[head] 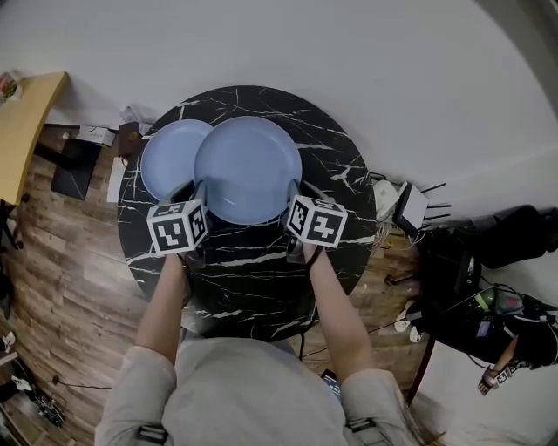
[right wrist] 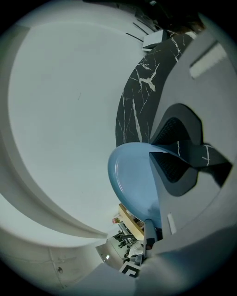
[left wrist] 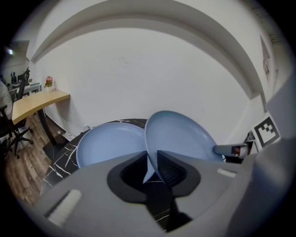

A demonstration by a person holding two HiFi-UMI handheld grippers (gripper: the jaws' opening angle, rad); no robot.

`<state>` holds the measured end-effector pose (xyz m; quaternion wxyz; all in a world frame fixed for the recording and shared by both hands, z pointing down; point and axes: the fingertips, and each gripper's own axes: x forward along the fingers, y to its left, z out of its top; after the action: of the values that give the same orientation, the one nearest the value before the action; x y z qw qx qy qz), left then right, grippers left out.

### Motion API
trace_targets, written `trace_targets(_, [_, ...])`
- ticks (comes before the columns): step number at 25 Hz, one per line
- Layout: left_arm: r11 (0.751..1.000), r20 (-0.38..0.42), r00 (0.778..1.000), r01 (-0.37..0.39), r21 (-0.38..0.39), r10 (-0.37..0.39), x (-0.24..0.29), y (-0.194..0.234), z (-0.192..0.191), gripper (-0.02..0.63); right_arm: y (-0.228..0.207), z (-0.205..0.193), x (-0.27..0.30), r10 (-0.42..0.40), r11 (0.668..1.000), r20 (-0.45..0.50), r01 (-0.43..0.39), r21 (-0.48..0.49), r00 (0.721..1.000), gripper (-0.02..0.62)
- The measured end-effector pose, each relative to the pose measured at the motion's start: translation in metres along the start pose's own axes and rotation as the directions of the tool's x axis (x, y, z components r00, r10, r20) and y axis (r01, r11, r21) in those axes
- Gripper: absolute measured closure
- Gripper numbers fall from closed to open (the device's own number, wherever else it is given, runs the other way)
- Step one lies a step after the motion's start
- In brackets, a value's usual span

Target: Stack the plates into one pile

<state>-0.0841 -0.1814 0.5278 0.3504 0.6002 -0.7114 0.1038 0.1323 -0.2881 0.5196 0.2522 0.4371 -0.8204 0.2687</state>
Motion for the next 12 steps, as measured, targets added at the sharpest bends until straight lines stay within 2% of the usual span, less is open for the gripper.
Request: trace_targets(12, [0.994, 0.064, 0.995, -0.074, -0.083, 0.079, -0.048, 0.069, 0.005, 0.48, 0.083, 0.006, 0.007, 0.084, 0.995, 0.01, -0.083, -0.047, 0.996, 0.543])
